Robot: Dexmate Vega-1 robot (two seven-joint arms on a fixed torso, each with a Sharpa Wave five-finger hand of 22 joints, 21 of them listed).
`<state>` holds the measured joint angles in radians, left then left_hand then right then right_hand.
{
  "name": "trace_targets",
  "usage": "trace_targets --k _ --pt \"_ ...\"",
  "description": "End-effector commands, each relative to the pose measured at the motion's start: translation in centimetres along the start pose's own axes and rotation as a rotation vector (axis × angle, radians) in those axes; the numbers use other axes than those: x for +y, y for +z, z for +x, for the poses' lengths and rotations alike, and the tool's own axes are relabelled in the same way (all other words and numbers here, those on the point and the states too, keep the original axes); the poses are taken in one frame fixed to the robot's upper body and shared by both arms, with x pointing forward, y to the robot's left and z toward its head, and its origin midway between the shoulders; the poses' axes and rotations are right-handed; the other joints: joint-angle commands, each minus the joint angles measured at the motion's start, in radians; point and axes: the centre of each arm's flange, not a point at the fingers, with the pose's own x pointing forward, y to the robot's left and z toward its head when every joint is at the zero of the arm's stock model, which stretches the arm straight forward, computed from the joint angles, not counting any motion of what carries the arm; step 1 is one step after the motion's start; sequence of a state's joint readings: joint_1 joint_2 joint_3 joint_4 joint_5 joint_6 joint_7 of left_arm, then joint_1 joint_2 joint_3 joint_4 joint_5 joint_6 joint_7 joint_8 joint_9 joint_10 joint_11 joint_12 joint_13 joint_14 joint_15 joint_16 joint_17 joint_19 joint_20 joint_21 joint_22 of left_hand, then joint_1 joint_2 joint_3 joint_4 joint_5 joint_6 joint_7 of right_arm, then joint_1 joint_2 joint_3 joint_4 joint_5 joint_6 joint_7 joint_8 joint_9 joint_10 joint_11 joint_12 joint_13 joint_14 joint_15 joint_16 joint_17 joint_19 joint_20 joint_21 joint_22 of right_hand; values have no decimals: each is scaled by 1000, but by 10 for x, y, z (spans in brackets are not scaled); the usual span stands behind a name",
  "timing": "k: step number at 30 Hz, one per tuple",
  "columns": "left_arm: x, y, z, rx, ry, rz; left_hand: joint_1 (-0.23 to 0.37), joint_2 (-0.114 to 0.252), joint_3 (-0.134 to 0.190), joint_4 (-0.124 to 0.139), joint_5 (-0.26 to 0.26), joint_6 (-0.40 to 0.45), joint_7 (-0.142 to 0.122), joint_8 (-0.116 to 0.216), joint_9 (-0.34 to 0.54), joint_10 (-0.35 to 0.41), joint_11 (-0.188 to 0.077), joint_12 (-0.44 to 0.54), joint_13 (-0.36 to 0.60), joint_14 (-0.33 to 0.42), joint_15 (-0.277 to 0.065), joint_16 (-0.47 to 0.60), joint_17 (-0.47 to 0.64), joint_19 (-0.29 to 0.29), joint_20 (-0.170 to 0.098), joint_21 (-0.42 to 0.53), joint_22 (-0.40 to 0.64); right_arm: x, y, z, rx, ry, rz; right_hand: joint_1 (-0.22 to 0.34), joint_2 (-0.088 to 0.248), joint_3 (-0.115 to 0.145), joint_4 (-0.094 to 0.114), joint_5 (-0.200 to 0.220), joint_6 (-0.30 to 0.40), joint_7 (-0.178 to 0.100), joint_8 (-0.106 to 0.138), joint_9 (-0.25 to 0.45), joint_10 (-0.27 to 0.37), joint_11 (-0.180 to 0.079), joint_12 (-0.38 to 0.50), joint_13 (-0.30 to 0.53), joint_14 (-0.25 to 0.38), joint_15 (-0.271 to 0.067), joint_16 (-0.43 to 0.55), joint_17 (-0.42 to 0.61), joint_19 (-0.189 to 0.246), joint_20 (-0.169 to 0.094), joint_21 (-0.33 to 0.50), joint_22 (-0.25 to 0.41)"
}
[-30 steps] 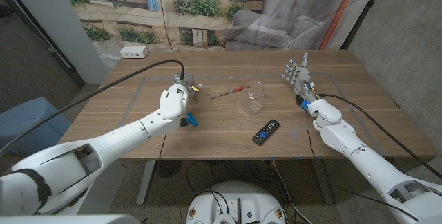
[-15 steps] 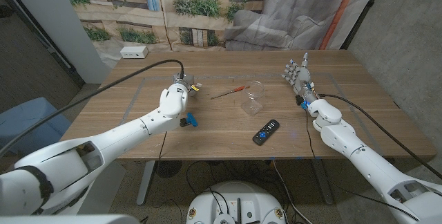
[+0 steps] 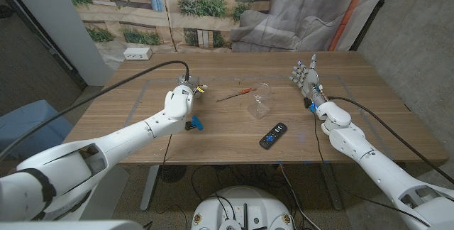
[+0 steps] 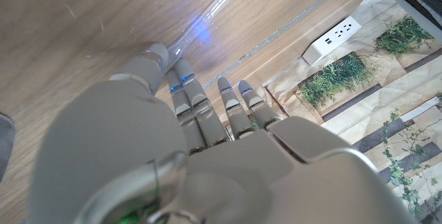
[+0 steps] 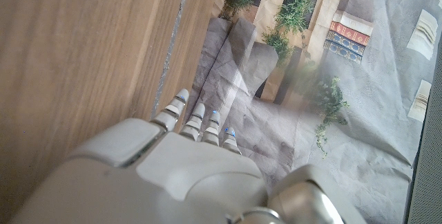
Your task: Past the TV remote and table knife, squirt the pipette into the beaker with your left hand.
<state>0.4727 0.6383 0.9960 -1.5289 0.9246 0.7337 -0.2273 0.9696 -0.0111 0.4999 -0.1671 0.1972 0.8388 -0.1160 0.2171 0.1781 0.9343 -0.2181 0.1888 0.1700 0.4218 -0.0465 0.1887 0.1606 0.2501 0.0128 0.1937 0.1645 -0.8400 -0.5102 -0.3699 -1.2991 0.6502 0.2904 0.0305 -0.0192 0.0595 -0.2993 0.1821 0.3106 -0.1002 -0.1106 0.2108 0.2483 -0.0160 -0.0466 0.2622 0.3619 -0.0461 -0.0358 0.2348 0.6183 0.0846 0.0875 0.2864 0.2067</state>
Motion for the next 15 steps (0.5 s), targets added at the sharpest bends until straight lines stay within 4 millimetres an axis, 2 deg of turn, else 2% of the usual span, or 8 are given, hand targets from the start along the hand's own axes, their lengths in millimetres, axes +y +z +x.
trace_targets --k 1,8,15 --pt "-2 2 0 7 -7 -7 4 11 -4 -2 0 48 17 10 7 20 0 6 5 15 -102 0 3 13 -3 0 2 0 0 0 0 0 0 0 58 -7 1 6 3 -9 6 6 -3 -2 5 3 -11 -79 2 5 3 0 4 5" --pt "-2 3 0 13 2 -8 4 18 -11 -2 -1 81 12 10 5 50 -1 10 7 34 -88 1 4 31 -7 2 2 0 0 0 0 0 0 0 58 -7 0 6 3 -8 6 6 -4 -4 4 3 -10 -78 2 5 3 0 4 5" --pt "-2 3 0 13 -1 -13 5 27 -19 -2 -2 125 26 12 4 84 -1 12 7 49 -99 -1 3 45 -20 2 2 0 0 0 0 0 0 0 58 -7 0 6 2 -9 6 6 -5 -4 4 3 -10 -79 2 5 3 0 4 5"
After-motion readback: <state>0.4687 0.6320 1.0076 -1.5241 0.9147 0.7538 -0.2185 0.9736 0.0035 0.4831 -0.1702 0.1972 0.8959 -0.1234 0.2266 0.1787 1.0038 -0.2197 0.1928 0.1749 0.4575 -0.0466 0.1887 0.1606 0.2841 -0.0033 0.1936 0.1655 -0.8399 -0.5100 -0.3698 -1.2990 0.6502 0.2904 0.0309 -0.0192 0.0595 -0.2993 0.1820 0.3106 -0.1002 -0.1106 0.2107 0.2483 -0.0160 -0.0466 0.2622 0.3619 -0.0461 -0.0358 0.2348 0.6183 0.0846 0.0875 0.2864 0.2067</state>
